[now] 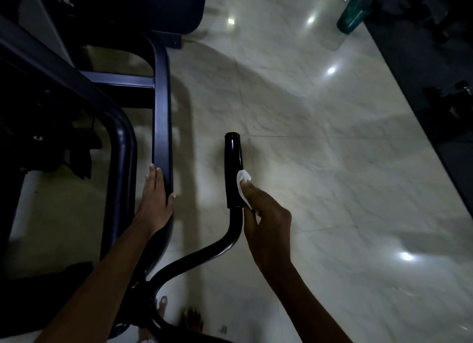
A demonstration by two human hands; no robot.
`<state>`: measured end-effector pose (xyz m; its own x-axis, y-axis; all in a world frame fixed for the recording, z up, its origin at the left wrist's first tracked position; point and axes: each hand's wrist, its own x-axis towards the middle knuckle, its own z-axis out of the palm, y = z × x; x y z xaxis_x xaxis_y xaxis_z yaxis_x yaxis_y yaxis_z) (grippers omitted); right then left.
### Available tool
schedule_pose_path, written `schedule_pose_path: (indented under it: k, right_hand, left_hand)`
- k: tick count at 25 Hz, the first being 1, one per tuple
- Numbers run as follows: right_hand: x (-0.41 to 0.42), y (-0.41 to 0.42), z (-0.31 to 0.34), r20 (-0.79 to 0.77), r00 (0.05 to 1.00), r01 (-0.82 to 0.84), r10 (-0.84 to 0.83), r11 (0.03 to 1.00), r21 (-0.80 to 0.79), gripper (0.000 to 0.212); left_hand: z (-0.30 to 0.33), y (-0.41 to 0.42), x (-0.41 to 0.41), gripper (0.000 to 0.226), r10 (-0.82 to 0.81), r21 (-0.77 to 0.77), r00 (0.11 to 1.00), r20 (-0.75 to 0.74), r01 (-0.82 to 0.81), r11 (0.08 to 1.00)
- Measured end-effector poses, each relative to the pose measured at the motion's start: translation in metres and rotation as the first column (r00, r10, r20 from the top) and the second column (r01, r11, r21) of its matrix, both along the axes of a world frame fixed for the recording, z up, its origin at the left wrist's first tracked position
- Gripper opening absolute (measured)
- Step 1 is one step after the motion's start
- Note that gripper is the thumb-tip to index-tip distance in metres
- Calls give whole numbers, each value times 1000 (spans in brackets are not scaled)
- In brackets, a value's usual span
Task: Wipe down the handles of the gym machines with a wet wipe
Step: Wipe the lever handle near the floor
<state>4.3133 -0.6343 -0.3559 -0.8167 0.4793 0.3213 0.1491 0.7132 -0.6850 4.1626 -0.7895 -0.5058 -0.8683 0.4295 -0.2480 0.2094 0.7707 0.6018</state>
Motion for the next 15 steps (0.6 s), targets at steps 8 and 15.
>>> schedule_pose_path:
  k: [8,15]
  right_hand:
    - [-10,1,6,-3,1000,10,-10,1000,-12,43]
    - [-82,33,13,85,996,-54,39,982,180,32]
  left_hand:
    - [0,0,-1,75,-5,2,1000,-2,5,1000]
    - [-3,-1,0,74,-20,-1,1000,-10,20,1000]
